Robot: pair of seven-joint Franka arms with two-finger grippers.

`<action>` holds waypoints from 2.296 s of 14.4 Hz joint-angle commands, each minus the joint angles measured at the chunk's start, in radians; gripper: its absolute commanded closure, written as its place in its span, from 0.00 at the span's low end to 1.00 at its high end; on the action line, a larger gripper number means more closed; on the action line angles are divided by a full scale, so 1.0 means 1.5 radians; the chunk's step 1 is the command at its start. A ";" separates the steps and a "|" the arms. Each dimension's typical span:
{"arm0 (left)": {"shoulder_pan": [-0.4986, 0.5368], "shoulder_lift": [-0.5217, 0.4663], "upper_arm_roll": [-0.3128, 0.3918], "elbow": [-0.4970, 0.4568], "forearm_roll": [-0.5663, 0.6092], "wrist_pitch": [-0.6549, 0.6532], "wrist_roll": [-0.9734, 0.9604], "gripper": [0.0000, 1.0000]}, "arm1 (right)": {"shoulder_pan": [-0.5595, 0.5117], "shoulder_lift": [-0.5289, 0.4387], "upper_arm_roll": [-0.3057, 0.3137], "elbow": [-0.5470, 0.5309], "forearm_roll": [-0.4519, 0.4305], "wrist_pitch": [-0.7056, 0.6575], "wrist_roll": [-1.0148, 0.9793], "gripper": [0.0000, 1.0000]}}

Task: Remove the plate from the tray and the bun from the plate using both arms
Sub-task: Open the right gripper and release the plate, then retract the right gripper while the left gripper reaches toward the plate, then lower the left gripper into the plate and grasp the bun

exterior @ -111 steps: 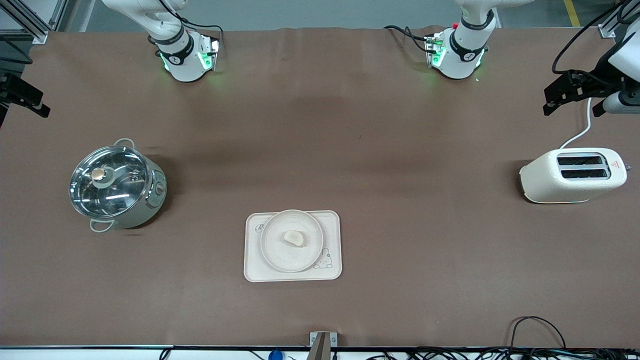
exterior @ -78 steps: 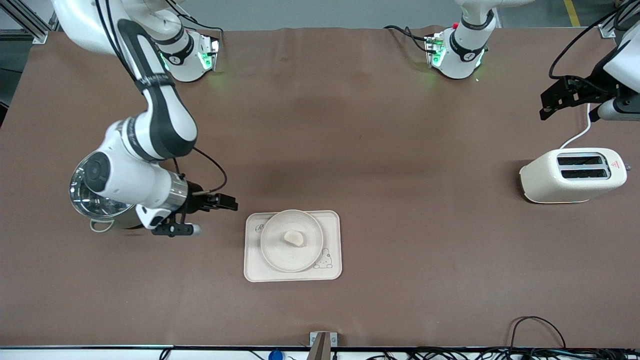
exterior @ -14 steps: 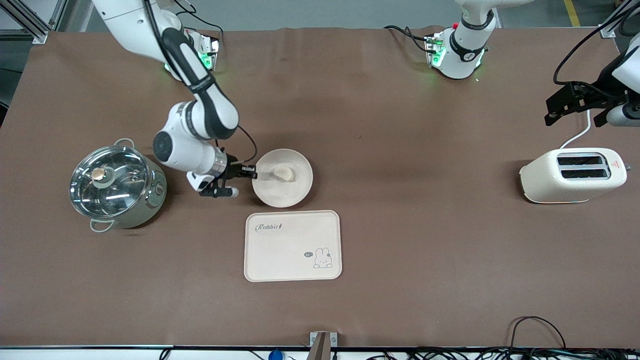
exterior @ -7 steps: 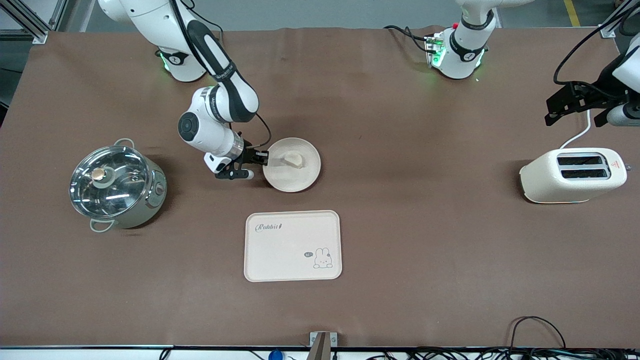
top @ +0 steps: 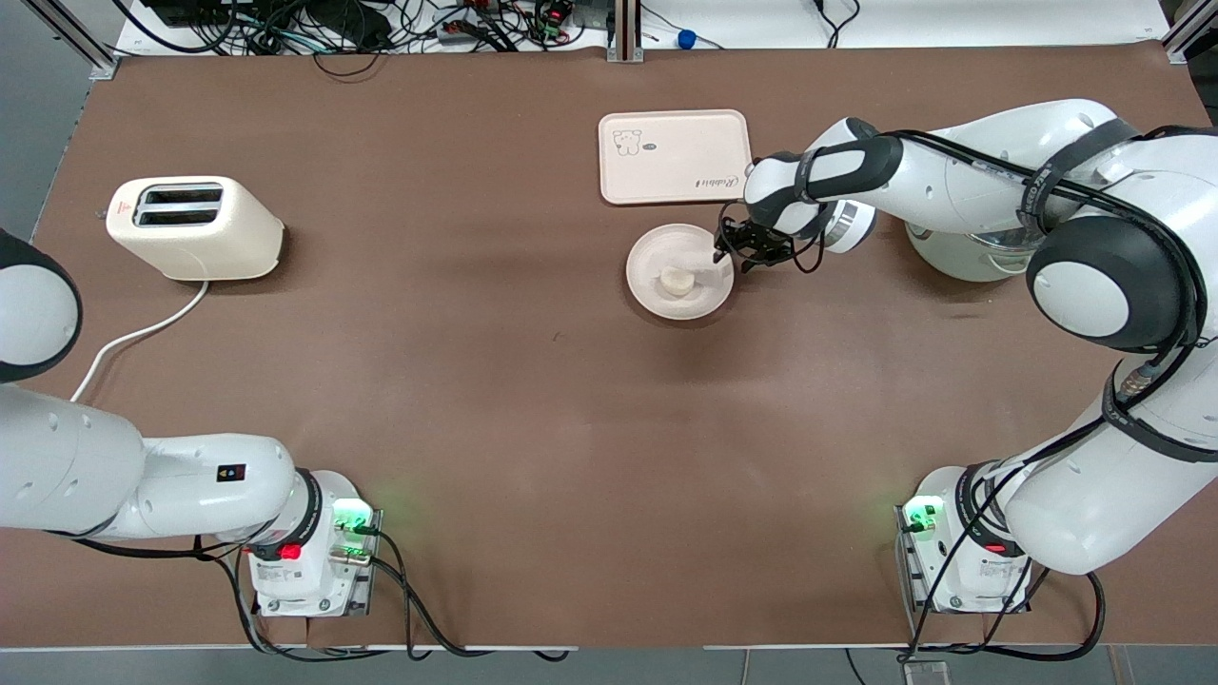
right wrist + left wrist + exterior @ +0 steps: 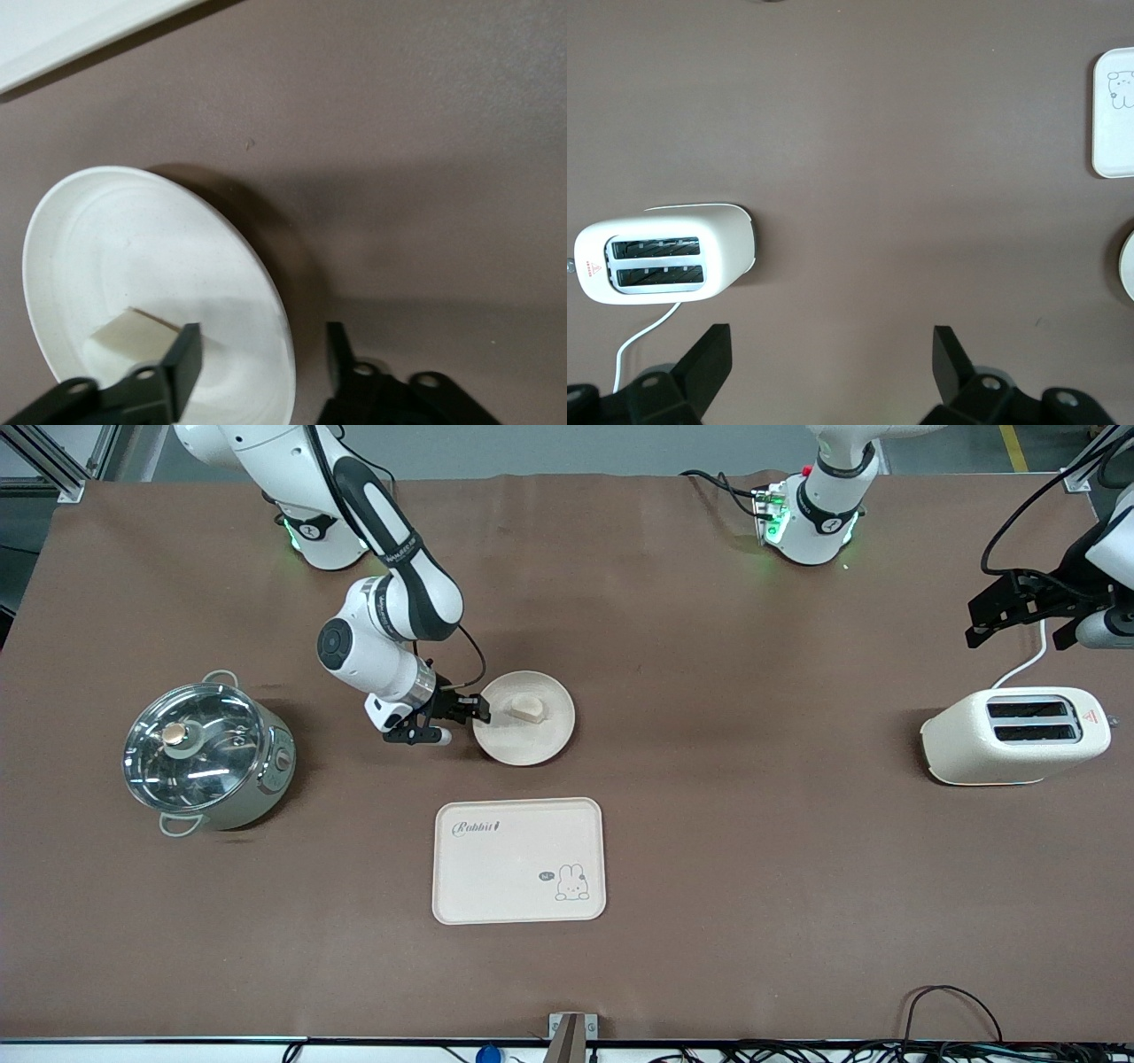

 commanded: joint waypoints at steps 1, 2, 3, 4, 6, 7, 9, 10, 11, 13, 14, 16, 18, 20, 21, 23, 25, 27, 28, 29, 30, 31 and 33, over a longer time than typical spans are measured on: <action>0.003 0.006 0.000 0.013 -0.002 0.001 0.006 0.00 | -0.010 -0.030 -0.005 -0.011 0.019 0.001 -0.007 0.00; 0.003 0.007 0.000 0.013 -0.002 0.001 0.005 0.00 | -0.021 -0.049 -0.007 -0.012 0.019 0.001 -0.007 0.00; 0.003 0.007 0.000 0.013 -0.002 0.001 0.005 0.00 | -0.035 -0.062 -0.008 -0.012 0.019 0.000 -0.012 0.00; 0.003 0.006 0.000 0.013 -0.002 0.001 0.005 0.00 | -0.051 -0.077 -0.008 -0.013 0.016 -0.001 -0.014 0.00; 0.002 0.008 -0.001 0.013 -0.003 0.001 0.003 0.00 | -0.079 -0.104 -0.012 -0.015 0.010 -0.005 -0.035 0.00; -0.004 0.009 -0.001 0.013 -0.003 0.003 -0.005 0.00 | -0.094 -0.113 -0.016 -0.015 0.006 -0.019 -0.053 0.00; -0.008 0.028 -0.008 0.008 -0.008 0.014 -0.007 0.00 | -0.146 -0.136 -0.024 -0.013 -0.041 -0.073 -0.065 0.00; -0.010 0.039 -0.009 0.008 -0.008 0.014 -0.007 0.00 | -0.174 -0.145 -0.024 -0.009 -0.063 -0.108 -0.065 0.00; -0.020 0.055 -0.010 0.006 -0.009 0.016 -0.007 0.00 | -0.203 -0.151 -0.024 0.008 -0.100 -0.152 -0.064 0.00; -0.054 0.091 -0.010 0.003 -0.009 0.037 -0.009 0.00 | -0.280 -0.153 -0.024 0.085 -0.199 -0.298 -0.055 0.00; -0.066 0.107 -0.011 0.001 -0.009 0.058 -0.010 0.00 | -0.307 -0.151 -0.024 0.133 -0.259 -0.368 -0.048 0.00; -0.106 0.140 -0.012 -0.008 -0.009 0.102 -0.041 0.00 | -0.347 -0.151 -0.022 0.228 -0.373 -0.472 -0.020 0.00; -0.163 0.176 -0.013 -0.012 -0.007 0.141 -0.123 0.00 | -0.372 -0.152 -0.024 0.322 -0.437 -0.571 -0.012 0.00; -0.221 0.213 -0.013 -0.010 -0.003 0.180 -0.237 0.00 | -0.403 -0.152 -0.024 0.409 -0.457 -0.642 -0.009 0.00; -0.247 0.235 -0.013 -0.008 -0.002 0.201 -0.288 0.00 | -0.408 -0.153 -0.022 0.443 -0.487 -0.676 -0.009 0.00; -0.305 0.278 -0.013 -0.005 -0.004 0.252 -0.414 0.00 | -0.407 -0.158 -0.022 0.492 -0.535 -0.737 -0.007 0.00; -0.362 0.321 -0.013 0.000 -0.006 0.288 -0.538 0.00 | -0.404 -0.191 -0.023 0.504 -0.569 -0.760 -0.007 0.00; -0.416 0.363 -0.013 0.000 -0.001 0.345 -0.661 0.00 | -0.403 -0.224 -0.022 0.503 -0.604 -0.764 -0.007 0.00; -0.448 0.384 -0.012 -0.001 0.000 0.372 -0.727 0.00 | -0.403 -0.232 -0.023 0.504 -0.611 -0.772 -0.008 0.00; -0.472 0.408 -0.010 -0.001 0.001 0.393 -0.783 0.00 | -0.404 -0.235 -0.024 0.504 -0.611 -0.781 -0.008 0.00; -0.494 0.429 -0.009 -0.001 0.002 0.414 -0.842 0.00 | -0.404 -0.251 -0.027 0.504 -0.612 -0.791 -0.007 0.00; -0.512 0.445 -0.008 -0.001 0.009 0.435 -0.888 0.00 | -0.402 -0.265 -0.037 0.503 -0.611 -0.794 -0.008 0.00; -0.539 0.475 -0.008 -0.001 0.032 0.477 -0.985 0.00 | -0.390 -0.269 -0.047 0.503 -0.611 -0.800 -0.014 0.00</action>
